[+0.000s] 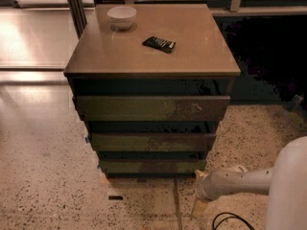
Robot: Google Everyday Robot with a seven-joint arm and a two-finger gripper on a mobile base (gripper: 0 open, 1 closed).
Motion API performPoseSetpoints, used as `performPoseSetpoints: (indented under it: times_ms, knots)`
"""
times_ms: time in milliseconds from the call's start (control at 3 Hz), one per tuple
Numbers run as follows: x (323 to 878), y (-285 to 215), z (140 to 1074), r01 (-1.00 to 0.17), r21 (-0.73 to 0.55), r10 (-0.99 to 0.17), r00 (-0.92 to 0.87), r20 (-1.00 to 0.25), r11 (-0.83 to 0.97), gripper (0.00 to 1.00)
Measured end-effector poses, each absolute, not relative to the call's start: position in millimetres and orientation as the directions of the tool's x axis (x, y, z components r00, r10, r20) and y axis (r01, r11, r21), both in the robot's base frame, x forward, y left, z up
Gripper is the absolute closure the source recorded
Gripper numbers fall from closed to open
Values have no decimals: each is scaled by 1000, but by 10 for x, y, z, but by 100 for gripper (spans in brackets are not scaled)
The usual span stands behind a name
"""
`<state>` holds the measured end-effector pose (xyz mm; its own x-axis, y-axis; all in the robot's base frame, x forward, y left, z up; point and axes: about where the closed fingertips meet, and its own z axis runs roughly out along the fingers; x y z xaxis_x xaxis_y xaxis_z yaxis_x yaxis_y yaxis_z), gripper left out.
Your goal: Open bottom drawer
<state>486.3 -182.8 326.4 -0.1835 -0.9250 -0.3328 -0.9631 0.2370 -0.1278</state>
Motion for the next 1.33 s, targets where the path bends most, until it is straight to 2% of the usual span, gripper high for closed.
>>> performPoseSetpoints:
  times_ms: [333, 667, 1000, 1333]
  knots:
    - [4864, -1813, 3216, -962, -133, -916, -178, -360, 239, 0]
    - [5003, -1644, 2936, -961, -129, -866, -156, -475, 244, 0]
    - [5252, -1541, 2789, -963, -176, -837, -77, -541, 203, 0]
    - [5311, -1541, 2781, -964, -216, -848, -17, -530, 154, 0]
